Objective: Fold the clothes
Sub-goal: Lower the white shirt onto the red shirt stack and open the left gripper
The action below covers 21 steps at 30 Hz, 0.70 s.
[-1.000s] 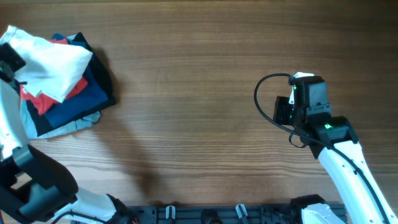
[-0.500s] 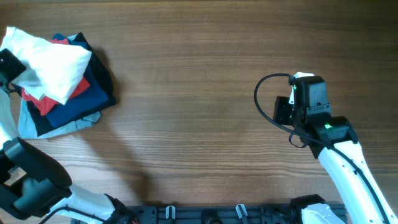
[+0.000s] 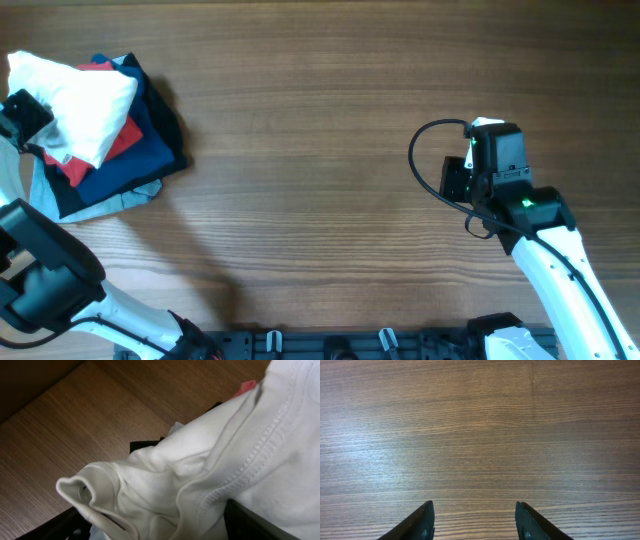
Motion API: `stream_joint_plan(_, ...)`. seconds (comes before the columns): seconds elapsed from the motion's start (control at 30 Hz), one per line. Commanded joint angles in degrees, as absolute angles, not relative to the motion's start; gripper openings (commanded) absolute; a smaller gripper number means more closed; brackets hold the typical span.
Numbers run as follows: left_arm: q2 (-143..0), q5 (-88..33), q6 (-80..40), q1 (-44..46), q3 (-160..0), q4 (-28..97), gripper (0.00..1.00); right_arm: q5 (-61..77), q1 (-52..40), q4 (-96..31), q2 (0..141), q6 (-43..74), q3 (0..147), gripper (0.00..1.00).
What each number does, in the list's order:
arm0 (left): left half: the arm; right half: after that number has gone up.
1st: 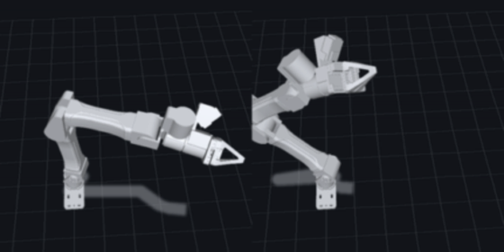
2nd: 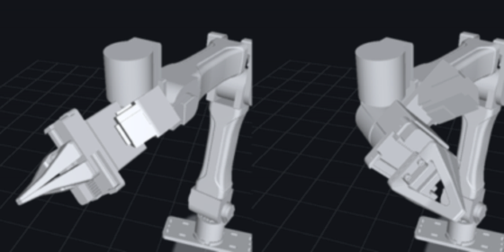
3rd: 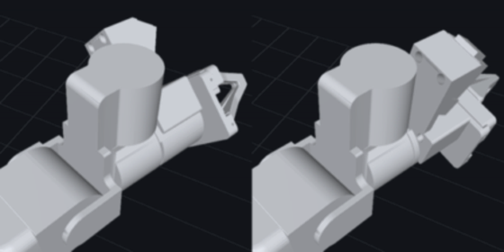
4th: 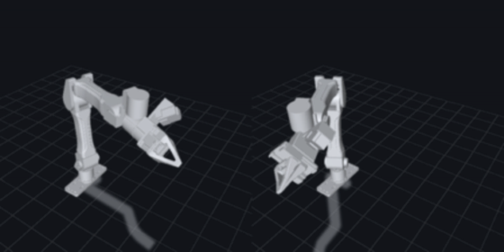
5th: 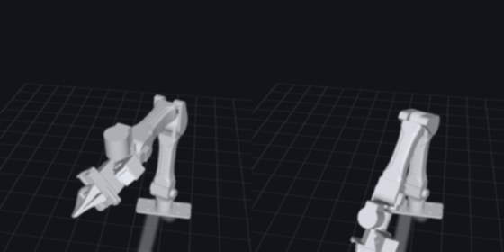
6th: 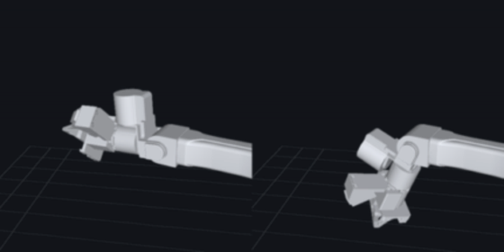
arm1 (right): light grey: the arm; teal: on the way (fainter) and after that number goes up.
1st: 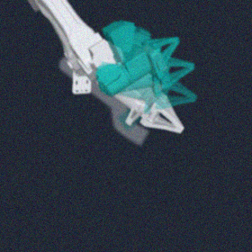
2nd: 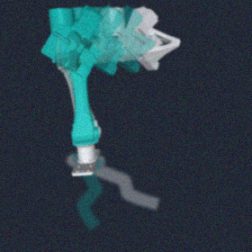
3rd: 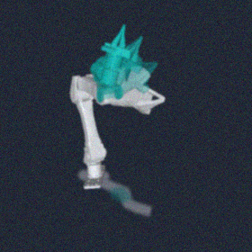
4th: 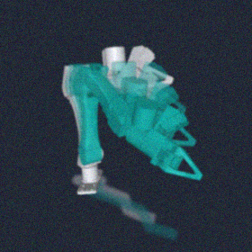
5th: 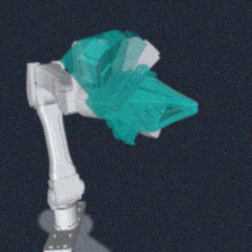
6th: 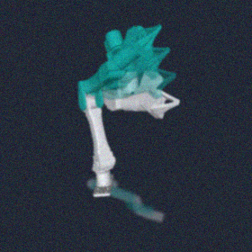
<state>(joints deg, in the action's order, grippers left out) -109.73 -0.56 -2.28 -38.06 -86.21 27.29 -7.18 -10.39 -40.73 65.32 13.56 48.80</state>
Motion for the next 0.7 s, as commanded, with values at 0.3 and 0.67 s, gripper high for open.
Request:
stream_joint_plan(0.3,-101.58,3.66,-1.93,-37.89,-85.19,22.83,1.0,-7.68,-10.2,-40.77,65.41,13.61,49.93,0.84)
stream_joint_plan(0.67,-91.22,-3.62,-1.98,-32.05,-85.19,27.24,1.0,-7.73,-10.2,-35.92,65.41,13.63,49.93,1.0)
